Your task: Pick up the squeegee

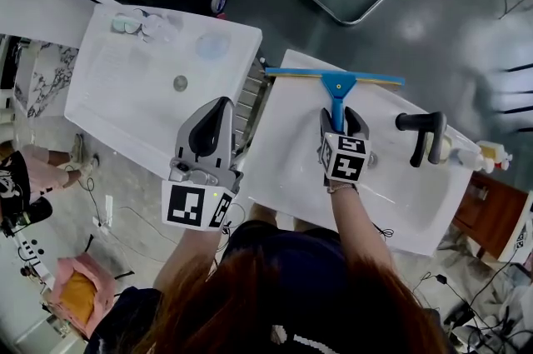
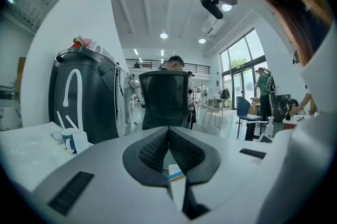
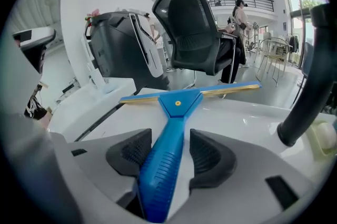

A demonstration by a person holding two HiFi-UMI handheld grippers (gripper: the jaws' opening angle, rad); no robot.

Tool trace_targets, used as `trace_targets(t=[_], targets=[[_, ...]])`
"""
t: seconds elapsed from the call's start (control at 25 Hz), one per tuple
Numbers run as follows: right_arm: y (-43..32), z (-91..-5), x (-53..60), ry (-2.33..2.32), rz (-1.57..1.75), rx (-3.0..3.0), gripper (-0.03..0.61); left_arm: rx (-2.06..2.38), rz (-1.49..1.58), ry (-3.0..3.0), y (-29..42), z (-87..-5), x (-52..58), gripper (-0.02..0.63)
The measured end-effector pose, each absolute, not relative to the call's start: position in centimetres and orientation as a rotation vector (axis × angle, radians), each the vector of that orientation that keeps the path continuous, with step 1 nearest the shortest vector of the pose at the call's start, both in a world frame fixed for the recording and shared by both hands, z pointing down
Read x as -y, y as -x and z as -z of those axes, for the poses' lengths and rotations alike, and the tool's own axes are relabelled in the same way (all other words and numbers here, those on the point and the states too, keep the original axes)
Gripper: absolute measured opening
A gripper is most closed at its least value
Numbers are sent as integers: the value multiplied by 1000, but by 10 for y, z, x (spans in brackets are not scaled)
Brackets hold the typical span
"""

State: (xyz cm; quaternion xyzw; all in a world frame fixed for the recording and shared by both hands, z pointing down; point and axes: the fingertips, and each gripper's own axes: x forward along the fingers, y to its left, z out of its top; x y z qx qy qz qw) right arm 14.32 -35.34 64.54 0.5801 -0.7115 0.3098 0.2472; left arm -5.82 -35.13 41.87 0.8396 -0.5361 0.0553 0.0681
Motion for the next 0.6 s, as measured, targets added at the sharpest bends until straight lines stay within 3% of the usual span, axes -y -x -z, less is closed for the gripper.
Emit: trace_targets(t=[0.12,0.6], targets=[[-146,-646,354,-1600,-849,1931,175,1652,-164,-2513,69,-418,354,20],[-164,-618,349,-1738,-902,2015,160,1688,-146,-2507,80,-406,346,20]])
